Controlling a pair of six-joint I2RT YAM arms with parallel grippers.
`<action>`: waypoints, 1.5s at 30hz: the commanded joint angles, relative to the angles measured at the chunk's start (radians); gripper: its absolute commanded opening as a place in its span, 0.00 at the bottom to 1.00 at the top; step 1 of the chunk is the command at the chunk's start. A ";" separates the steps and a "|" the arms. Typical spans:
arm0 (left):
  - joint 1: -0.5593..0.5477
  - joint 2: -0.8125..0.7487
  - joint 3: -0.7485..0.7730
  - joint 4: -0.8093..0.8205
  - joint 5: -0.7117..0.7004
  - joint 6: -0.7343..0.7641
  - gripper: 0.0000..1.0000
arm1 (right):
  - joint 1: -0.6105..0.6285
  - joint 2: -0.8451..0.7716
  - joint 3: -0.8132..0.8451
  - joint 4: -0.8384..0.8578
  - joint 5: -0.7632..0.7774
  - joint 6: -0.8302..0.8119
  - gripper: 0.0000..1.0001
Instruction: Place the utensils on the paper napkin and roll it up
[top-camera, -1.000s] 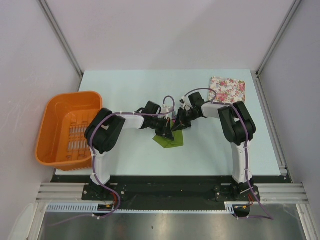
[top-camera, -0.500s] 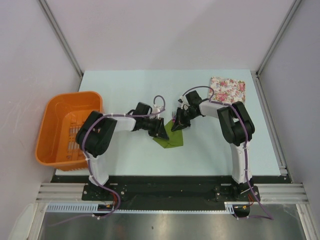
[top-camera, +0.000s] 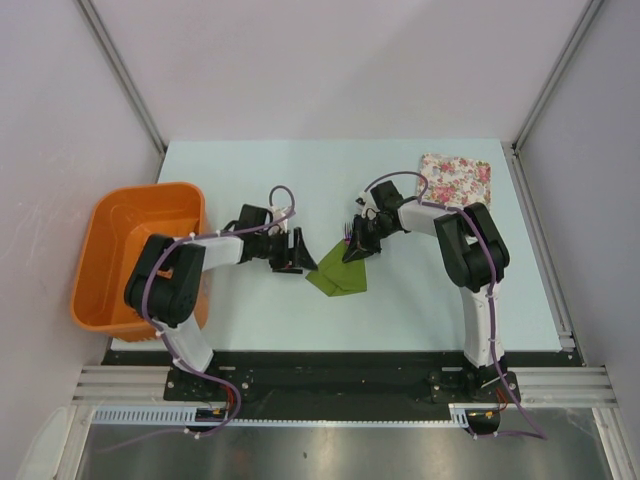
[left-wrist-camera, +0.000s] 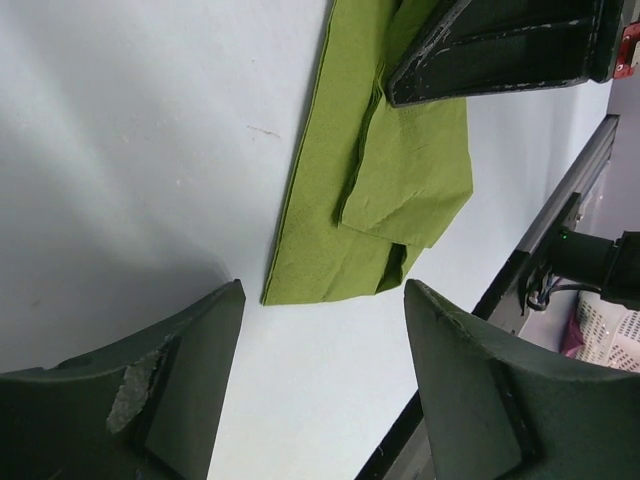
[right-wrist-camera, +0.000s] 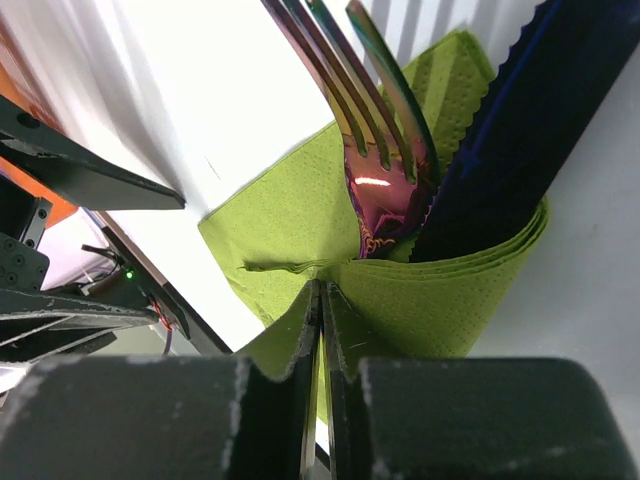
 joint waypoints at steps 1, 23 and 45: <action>-0.027 0.087 -0.025 0.028 -0.031 -0.020 0.72 | 0.022 0.079 -0.004 0.018 0.181 -0.043 0.07; -0.136 0.225 0.132 0.338 0.064 -0.132 0.76 | 0.020 0.088 -0.001 0.015 0.201 -0.051 0.07; -0.030 0.167 0.066 0.144 0.274 -0.049 0.63 | 0.020 0.088 0.005 0.025 0.215 -0.050 0.07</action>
